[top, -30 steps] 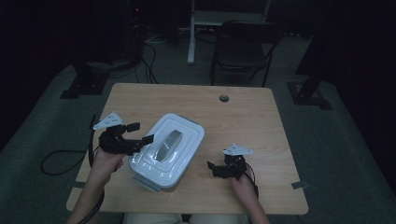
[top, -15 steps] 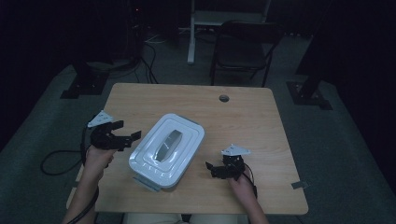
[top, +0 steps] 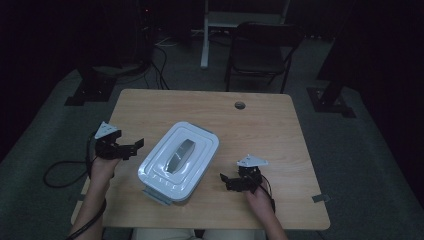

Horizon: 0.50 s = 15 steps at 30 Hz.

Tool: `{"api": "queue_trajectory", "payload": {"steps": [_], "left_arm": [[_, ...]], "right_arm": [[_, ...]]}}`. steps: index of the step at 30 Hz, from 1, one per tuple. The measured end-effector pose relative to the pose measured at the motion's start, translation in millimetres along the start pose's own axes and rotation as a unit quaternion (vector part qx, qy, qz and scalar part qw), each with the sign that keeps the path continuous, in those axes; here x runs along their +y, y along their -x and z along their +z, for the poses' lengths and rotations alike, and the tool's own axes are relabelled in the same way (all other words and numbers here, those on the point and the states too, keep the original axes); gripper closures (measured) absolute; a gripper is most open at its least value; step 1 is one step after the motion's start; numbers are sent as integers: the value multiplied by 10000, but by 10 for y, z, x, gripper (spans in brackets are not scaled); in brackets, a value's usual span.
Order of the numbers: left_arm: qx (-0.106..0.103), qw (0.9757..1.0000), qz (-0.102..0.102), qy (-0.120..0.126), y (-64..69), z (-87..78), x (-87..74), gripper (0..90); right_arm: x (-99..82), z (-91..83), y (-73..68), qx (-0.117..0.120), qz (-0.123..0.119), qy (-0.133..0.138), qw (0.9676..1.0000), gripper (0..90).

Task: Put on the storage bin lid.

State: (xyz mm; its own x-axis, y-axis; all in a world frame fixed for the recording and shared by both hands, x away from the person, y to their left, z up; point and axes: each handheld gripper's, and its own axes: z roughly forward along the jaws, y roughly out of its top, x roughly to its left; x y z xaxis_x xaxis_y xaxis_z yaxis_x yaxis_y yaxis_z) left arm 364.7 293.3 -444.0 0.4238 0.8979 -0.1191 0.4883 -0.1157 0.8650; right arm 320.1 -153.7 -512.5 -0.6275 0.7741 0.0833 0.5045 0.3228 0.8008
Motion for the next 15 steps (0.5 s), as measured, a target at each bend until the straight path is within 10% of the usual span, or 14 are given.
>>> {"api": "queue_trajectory", "payload": {"steps": [15], "left_arm": [[157, 9985, 143, -514, -43, 448, -363, 6]], "right_arm": [[84, 82, -5, -229, 62, 70, 9997, 124]]}}
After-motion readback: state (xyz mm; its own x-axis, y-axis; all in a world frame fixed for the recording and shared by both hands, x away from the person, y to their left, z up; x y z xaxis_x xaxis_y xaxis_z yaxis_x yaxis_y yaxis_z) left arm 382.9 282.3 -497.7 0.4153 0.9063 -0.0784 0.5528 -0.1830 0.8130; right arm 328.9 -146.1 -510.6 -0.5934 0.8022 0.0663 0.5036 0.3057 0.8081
